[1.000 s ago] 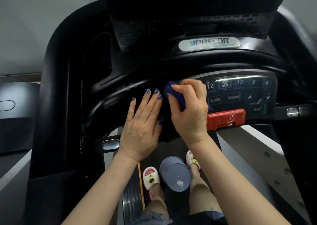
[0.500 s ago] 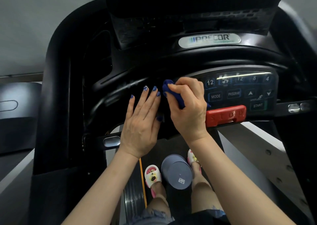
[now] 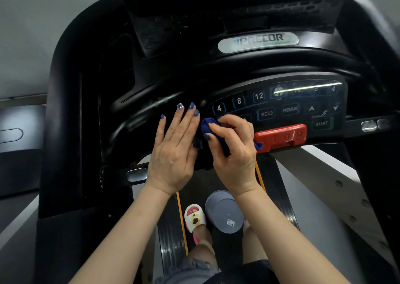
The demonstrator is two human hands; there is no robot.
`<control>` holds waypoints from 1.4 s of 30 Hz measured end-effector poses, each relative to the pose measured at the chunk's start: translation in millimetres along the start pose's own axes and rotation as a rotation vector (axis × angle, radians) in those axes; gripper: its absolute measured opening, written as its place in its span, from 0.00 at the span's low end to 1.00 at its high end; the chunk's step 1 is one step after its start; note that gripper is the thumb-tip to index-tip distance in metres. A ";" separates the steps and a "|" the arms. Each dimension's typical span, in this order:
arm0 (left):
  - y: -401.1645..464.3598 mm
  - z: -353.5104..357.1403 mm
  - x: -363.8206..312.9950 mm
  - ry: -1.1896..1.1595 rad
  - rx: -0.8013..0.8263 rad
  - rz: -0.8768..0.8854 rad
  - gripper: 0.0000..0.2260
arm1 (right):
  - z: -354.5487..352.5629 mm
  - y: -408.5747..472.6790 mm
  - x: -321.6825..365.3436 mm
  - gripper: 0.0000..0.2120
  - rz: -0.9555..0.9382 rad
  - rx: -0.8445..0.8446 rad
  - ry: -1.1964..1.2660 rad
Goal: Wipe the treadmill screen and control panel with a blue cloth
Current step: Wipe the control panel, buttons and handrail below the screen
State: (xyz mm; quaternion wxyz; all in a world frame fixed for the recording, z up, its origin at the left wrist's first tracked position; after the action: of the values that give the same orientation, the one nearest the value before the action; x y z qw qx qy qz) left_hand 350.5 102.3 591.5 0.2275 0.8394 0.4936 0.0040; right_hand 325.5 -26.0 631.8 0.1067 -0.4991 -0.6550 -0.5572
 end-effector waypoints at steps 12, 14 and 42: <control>0.5 3.5 -0.9 0.031 0.024 0.000 0.25 | -4.0 -28.1 -5.0 0.11 0.032 0.020 0.011; 0.0 4.1 -1.1 0.037 0.023 0.003 0.24 | -3.9 -26.4 -5.6 0.10 0.037 0.001 0.017; -0.1 8.1 -5.9 0.178 0.012 0.038 0.28 | -23.8 -46.9 -11.4 0.04 0.140 -0.002 -0.029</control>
State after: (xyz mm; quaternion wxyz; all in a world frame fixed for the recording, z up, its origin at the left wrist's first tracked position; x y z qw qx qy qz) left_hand 349.3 94.5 585.4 0.1776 0.8462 0.4960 0.0797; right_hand 284.9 -46.4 603.0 0.1356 -0.5518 -0.6195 -0.5417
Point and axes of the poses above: each hand's wrist, its own y-axis towards the middle knuckle, its own z-axis out of the palm, x = y × z, the point moved 9 cm from there along y, towards the middle knuckle, and after that the axes turned 13 degrees about y, right-handed, at the moved point
